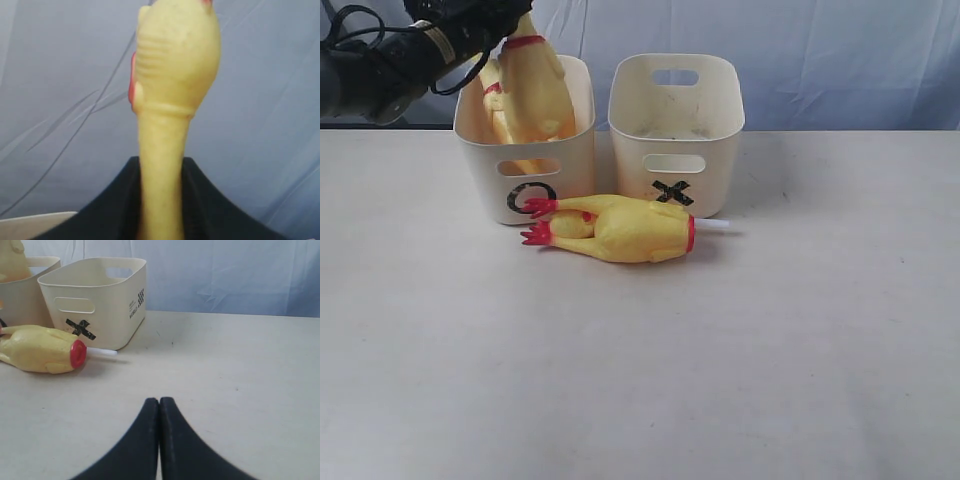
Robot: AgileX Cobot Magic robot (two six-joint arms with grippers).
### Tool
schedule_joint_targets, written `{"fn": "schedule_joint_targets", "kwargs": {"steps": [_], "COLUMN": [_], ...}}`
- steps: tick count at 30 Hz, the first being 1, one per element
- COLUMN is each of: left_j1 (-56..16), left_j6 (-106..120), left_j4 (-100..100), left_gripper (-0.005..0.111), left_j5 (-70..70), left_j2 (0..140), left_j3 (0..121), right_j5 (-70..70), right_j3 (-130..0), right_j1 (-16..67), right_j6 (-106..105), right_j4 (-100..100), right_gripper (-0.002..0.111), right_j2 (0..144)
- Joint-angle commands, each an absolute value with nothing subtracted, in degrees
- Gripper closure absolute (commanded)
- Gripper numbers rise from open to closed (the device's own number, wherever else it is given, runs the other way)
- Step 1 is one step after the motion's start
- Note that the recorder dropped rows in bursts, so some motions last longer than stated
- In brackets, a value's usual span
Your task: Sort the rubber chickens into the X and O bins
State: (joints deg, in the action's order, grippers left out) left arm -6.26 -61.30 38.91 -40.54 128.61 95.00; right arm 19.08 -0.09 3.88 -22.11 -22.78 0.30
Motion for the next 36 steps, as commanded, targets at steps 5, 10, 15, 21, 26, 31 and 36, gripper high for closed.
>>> {"fn": "schedule_joint_targets", "kwargs": {"steps": [5,10,15,21,26,31,36], "left_j1": [-6.6,-6.6,-6.6,-6.6,-5.4,-3.8,0.8], "left_j6": [-61.2,-61.2,-61.2,-61.9,-69.5,-98.7,-100.9], "left_j4": [40.1,43.1,43.4,44.3,64.8,99.0,99.9], "left_gripper": [0.054,0.049,0.049,0.049,0.097,0.106,0.106], "left_j5": [-37.8,-35.5,-35.1,-35.8,-34.1,-26.3,-28.5], "left_j2": [130.4,130.6,130.6,130.1,123.4,116.4,106.4], "left_j3": [95.4,95.4,95.4,95.4,95.4,93.1,79.3], "right_j5": [18.7,18.7,18.7,18.7,18.7,18.7,18.7], "right_j3": [0.0,0.0,0.0,0.0,0.0,0.0,0.0], "right_j1": [4.1,4.1,4.1,4.1,4.1,4.1,4.1], "right_j6": [-22.3,-22.3,-22.3,-22.3,-22.3,-22.2,-22.2], "right_j4": [-22.5,-22.5,-22.5,-22.5,-22.5,-22.5,-22.5], "right_gripper": [0.109,0.109,0.109,0.109,0.109,0.109,0.109], "right_j2": [0.0,0.0,0.0,0.0,0.0,0.0,0.0]}}
